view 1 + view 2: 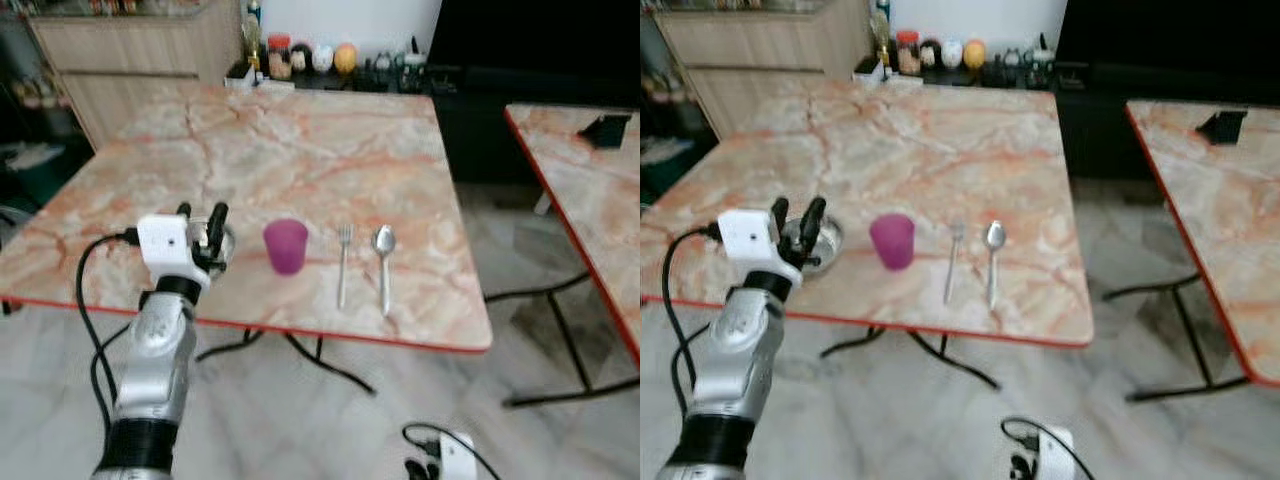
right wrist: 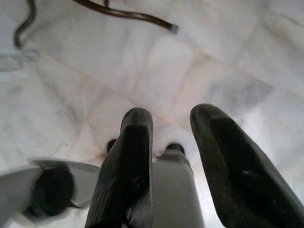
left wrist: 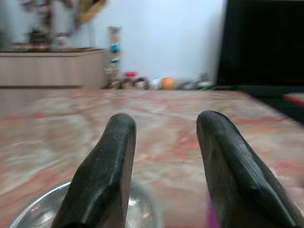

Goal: Setting the table

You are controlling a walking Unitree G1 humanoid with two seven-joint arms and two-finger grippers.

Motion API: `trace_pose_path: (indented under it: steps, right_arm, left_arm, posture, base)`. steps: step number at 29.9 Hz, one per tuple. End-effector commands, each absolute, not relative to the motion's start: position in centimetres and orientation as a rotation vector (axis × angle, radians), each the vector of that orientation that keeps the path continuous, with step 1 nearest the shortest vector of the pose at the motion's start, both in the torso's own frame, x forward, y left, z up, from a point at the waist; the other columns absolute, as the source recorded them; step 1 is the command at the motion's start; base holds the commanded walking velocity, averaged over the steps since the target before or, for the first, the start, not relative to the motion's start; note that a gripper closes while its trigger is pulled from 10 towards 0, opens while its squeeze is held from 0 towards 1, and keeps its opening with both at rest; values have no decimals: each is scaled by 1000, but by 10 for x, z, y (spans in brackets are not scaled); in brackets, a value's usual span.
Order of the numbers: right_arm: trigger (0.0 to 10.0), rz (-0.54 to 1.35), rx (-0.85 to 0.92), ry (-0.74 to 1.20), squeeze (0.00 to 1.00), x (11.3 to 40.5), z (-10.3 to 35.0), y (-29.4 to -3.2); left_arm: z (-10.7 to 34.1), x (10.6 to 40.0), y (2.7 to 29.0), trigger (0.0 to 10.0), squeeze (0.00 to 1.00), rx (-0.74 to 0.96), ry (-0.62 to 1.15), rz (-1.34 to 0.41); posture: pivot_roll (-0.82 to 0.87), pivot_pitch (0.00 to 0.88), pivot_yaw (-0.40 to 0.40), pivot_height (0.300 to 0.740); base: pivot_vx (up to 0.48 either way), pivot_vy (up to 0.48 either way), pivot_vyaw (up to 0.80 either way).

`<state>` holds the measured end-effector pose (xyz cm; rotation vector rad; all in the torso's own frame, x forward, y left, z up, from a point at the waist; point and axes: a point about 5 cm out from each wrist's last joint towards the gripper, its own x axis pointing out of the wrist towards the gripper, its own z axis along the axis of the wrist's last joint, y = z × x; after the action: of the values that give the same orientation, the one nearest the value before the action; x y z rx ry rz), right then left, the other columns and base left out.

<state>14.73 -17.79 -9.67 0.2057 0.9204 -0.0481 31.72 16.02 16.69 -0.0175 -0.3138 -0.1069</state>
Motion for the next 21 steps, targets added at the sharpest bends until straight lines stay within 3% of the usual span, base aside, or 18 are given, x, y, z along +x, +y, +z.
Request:
trace_pose_path:
  steps: [1,12,15,21]
  right_arm:
    - [10000,-51,211,907,0,151,-95,-176]
    - [10000,-59,215,911,0,151,-96,-177]
    - [10000,-60,216,914,0,150,-96,-177]
    - [10000,-55,214,908,0,151,-95,-177]
  left_arm:
    - [171,317,166,10000,0,-13,-322,-98]
    - [169,317,165,10000,0,-15,-316,-100]
    - [169,317,165,10000,0,-13,-314,-102]
    - [168,317,165,10000,0,-18,-311,-107]
  posture:
    - [84,0,-37,740]
    - [83,0,-37,740]
    - [84,0,-38,740]
    - [85,0,-38,740]
  base:
    - [0,461,0]
    - [0,464,0]
    - [0,0,-544]
    - [0,0,0]
